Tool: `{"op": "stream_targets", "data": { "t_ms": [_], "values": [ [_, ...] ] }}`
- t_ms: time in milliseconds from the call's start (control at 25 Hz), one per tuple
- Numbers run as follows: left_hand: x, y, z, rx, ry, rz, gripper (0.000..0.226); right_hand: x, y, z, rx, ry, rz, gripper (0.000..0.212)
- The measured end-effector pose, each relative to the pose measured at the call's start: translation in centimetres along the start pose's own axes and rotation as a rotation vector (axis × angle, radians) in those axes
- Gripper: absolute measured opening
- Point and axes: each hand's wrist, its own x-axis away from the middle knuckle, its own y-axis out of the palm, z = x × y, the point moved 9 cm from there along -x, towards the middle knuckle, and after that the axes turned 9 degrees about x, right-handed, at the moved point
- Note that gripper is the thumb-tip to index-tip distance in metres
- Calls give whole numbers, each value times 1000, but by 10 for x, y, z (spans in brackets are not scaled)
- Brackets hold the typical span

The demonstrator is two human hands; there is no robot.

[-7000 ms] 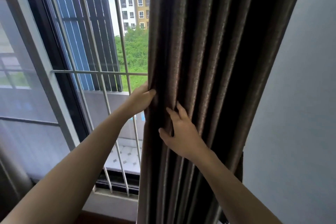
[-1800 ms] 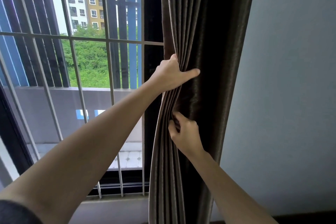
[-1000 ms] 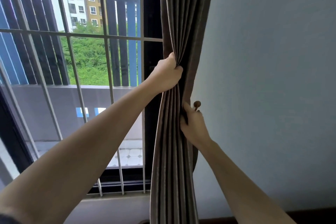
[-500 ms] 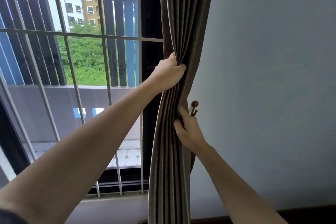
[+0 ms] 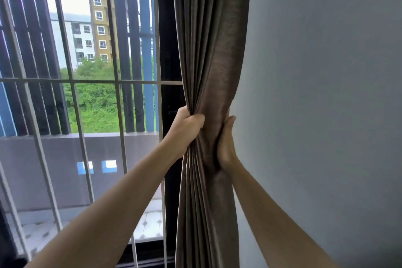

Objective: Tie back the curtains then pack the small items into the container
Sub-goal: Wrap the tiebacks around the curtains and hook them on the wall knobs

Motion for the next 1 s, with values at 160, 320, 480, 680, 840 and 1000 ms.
{"op": "stream_targets", "data": {
  "t_ms": [160, 320, 480, 680, 840, 1000],
  "values": [
    [-6, -2, -6, 95, -79, -17, 41, -8, 2, -16, -29, 65, -173, 76],
    [-16, 9, 7, -400, 48, -171, 34, -2, 1, -15, -67, 64, -204, 69],
    [-31, 5, 26, -933, 105, -233, 19, 7, 6, -5, -57, 83, -228, 74],
    [-36, 7, 38, -791, -61, -308, 12, 25, 21, 11, 117, -13, -251, 61],
    [-36, 20, 33, -708, -89, -362, 28, 28, 29, 5, 175, -69, -190, 52],
    [-37, 31, 35, -749, -48, -367, 19, 23, 33, 7, 167, -58, -84, 68]
  ]
}}
